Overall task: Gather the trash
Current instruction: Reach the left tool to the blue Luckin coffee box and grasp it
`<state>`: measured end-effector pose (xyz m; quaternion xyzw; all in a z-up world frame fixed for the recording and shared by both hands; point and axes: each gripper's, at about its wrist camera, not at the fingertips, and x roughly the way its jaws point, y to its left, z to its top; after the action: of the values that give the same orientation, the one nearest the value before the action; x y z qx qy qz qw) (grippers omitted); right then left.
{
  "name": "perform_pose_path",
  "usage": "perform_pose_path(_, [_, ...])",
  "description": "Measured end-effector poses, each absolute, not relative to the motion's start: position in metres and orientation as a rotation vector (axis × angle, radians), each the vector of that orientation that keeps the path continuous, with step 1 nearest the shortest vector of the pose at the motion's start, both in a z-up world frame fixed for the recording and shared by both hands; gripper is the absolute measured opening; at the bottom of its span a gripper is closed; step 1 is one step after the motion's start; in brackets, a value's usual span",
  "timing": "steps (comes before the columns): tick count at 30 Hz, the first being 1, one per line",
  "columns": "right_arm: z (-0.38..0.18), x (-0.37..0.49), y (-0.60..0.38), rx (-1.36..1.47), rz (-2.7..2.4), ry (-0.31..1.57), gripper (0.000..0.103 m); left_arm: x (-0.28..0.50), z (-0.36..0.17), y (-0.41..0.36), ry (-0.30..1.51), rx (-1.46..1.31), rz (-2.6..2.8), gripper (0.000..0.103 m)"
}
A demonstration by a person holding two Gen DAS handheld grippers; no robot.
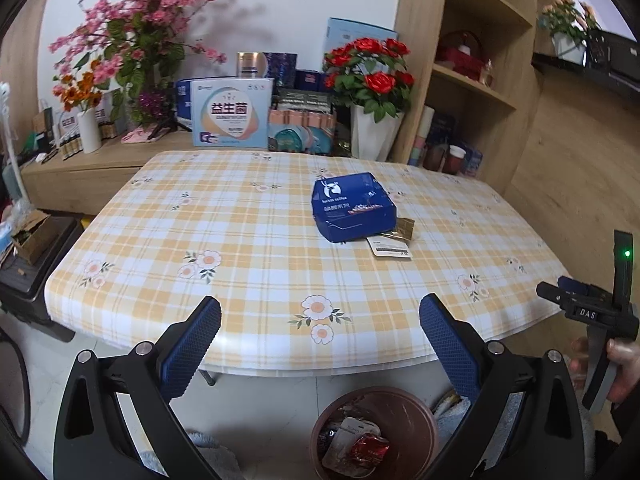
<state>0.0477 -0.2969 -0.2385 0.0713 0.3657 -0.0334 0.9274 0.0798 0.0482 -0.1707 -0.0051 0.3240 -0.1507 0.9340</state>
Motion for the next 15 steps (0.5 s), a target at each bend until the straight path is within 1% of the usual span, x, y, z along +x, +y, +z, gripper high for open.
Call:
perform_pose_path(4, [-0.246,0.064,-0.304,0.166,-0.066,0.761,0.097,0.102,-0.178,0.025,0.687,0.027,-0.363,0.097])
perform_pose_path(10, [-0.254,0.097,-0.319,0.225,-0.036,0.764,0.097,0.15,-0.192,-0.032,0.716,0.144,-0.426,0.097])
perform_pose_path(15, [-0.264,0.124,-0.335,0.279,-0.006,0.786,0.097,0.205,-0.207,-0.068,0.787,0.128,-0.436,0.097])
